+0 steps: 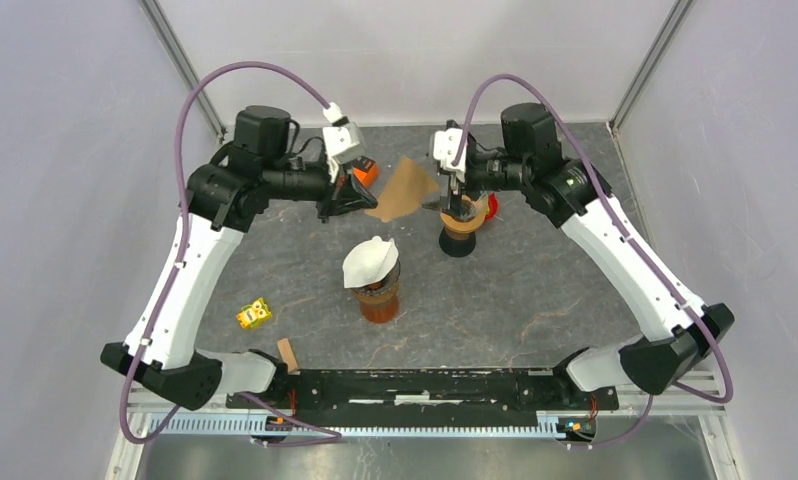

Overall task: Place the coffee filter in the dripper
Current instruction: Pick up the coffee filter from the coffee filter holder.

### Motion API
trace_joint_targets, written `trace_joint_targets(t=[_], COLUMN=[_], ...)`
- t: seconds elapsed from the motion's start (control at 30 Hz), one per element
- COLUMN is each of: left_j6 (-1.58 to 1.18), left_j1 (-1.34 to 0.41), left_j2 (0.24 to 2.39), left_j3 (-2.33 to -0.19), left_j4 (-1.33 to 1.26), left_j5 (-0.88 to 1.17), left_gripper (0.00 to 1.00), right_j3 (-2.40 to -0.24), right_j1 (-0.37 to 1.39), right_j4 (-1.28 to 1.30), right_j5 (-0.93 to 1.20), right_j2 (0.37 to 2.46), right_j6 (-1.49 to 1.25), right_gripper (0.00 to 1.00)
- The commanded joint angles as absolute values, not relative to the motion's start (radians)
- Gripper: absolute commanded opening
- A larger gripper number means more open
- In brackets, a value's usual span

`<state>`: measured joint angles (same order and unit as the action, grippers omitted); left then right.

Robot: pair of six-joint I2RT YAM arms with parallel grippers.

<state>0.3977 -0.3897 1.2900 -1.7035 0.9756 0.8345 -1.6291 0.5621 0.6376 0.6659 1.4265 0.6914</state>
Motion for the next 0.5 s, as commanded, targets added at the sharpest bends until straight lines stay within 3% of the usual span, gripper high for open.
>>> trace_joint_targets(t=[0.0, 0.33, 0.47], left_j6=[0.592, 0.738, 0.756], left_j1=[-0.496, -0.680, -0.707], left_j2=[1.346, 1.418, 1.440], left_j3=[-1.776, -1.846, -1.874], left_j4=[1.105, 1.187, 1.203], left_j5=[0.751, 0.570, 0.548], left_gripper=[0.02, 0.02, 0.02], right_j3=[-1.536, -1.444, -1.407], right_j1=[0.563, 0.563, 0.563], right_j4=[0.586, 0.694, 0.676], right_j5=[0.706, 0.796, 0.833], right_j2=[1.322, 1.246, 1.252], right_j6=[0.737, 0.836, 0.820], right_gripper=[0.98, 0.98, 0.93])
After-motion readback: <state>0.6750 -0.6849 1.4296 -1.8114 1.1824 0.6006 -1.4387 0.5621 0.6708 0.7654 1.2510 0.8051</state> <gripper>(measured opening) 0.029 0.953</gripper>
